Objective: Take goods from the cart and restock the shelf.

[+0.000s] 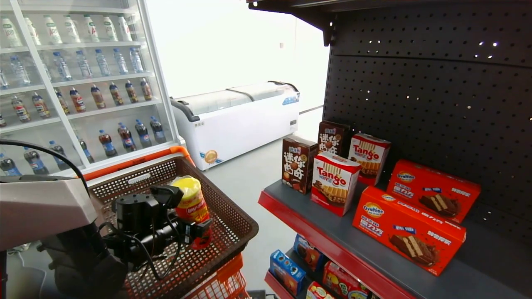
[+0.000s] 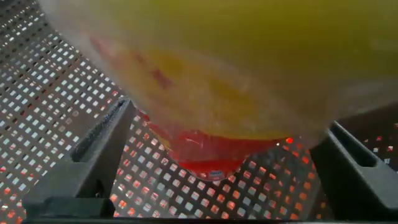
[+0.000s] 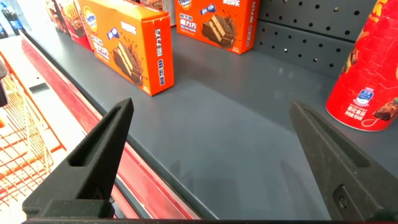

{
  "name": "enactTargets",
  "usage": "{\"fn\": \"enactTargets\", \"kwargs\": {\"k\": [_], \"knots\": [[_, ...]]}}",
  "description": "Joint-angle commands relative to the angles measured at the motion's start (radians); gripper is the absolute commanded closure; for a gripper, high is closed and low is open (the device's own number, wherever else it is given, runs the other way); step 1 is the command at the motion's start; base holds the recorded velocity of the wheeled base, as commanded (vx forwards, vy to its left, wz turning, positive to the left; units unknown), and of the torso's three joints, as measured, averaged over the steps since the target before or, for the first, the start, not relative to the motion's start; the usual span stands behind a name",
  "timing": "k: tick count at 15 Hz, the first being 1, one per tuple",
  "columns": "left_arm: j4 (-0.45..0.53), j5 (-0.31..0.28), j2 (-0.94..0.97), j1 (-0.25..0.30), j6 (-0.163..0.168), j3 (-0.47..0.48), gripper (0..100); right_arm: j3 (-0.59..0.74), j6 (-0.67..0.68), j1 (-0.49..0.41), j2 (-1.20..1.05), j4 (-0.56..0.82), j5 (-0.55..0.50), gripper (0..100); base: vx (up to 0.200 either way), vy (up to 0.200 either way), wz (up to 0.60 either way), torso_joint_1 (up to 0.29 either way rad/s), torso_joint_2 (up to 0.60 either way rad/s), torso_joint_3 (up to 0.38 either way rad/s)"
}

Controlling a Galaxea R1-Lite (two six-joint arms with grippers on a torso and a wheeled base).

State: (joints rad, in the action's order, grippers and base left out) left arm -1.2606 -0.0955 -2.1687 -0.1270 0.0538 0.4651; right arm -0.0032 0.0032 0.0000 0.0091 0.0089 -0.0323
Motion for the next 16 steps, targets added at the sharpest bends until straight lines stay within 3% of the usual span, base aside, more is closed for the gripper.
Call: {"fn": "enactTargets", "kwargs": {"k": [1, 3, 4, 5, 7, 11, 14, 16], "knots": [[-0.011, 0.0, -0.036, 0.001, 0.0, 0.003, 0, 0.0, 0.0, 0.0, 0.002, 0.0, 0.0, 0, 0.0, 0.0, 0.0, 0.0, 0.0, 0.0], [-0.031, 0.0, -0.042, 0.0, 0.0, 0.004, 0, 0.0, 0.0, 0.0, 0.002, -0.001, 0.0, 0, 0.0, 0.0, 0.0, 0.0, 0.0, 0.0], [-0.056, 0.0, -0.049, 0.0, 0.0, 0.009, 100, 0.0, 0.0, 0.0, 0.002, -0.001, 0.0, 0, 0.0, 0.0, 0.0, 0.0, 0.0, 0.0], [-0.06, 0.005, -0.054, -0.002, 0.0, 0.02, 100, 0.0, 0.0, 0.0, 0.002, -0.001, 0.0, 0, 0.0, 0.0, 0.0, 0.0, 0.0, 0.0], [-0.054, 0.071, -0.052, -0.006, -0.002, 0.029, 100, 0.0, 0.0, 0.0, 0.002, -0.001, 0.0, 0, 0.0, 0.0, 0.0, 0.0, 0.0, 0.0], [-0.051, 0.109, 0.033, -0.045, -0.003, 0.012, 100, 0.0, 0.0, 0.0, 0.002, 0.0, 0.0, 0, 0.0, 0.0, 0.0, 0.0, 0.0, 0.0], [0.076, 0.106, 0.171, -0.069, -0.006, 0.046, 100, 0.0, 0.0, 0.0, 0.002, 0.0, 0.0, 0, 0.0, 0.0, 0.0, 0.0, 0.0, 0.0], [0.202, 0.091, 0.283, -0.102, -0.009, 0.133, 100, 0.0, 0.0, 0.0, 0.002, -0.001, 0.0, 0, 0.0, 0.0, 0.0, 0.0, 0.0, 0.0]]}}
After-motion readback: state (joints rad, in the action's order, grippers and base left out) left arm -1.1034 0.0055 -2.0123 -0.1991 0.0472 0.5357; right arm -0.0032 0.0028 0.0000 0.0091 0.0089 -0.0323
